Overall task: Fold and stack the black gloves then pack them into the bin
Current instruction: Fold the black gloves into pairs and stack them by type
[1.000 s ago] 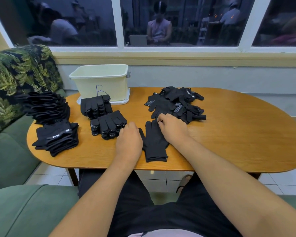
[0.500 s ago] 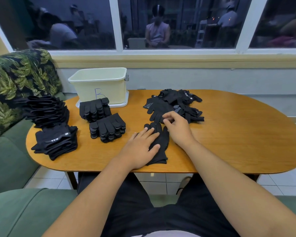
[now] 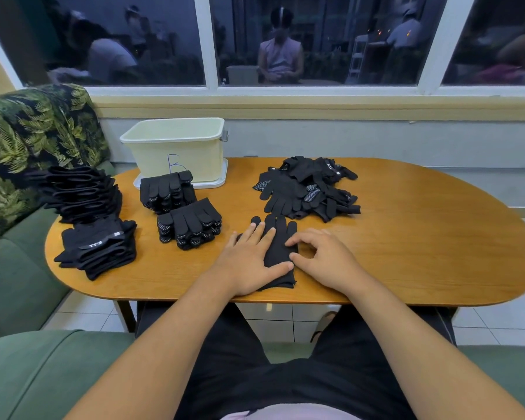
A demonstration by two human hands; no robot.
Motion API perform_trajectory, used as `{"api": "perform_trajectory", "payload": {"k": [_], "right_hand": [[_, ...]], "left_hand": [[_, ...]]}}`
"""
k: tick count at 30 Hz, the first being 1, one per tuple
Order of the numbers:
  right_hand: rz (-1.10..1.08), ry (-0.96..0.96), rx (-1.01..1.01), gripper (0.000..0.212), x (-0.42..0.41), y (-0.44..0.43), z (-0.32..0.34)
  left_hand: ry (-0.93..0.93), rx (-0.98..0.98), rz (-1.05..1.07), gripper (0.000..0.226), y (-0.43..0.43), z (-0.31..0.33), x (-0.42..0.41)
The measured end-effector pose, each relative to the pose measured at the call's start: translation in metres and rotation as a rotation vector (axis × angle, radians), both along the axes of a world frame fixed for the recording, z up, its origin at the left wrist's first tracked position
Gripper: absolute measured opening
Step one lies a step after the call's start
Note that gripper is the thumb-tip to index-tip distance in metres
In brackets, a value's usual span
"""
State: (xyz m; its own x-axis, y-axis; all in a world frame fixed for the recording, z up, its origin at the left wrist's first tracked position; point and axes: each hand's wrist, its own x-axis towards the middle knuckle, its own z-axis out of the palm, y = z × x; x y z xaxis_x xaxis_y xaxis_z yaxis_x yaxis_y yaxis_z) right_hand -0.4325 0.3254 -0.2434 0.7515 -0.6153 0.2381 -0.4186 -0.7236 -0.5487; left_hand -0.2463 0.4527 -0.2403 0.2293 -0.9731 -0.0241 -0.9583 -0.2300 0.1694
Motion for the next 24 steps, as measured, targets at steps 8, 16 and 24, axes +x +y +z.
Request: {"api": "perform_trajectory", "payload": {"k": [8, 16, 24], "right_hand": [[0.012, 0.116, -0.062, 0.039, 0.0, 0.004, 0.005], [0.006, 0.166, -0.049, 0.044, 0.001, 0.006, 0.008], [0.017, 0.056, -0.036, 0.03, -0.005, 0.01, 0.008]], "left_hand": [[0.001, -0.139, -0.09, 0.069, 0.001, 0.003, 0.002], [0.054, -0.059, -0.034, 0.061, -0.02, 0.008, 0.007], [0.242, -0.279, -0.025, 0.051, -0.002, 0.01, 0.003]]}}
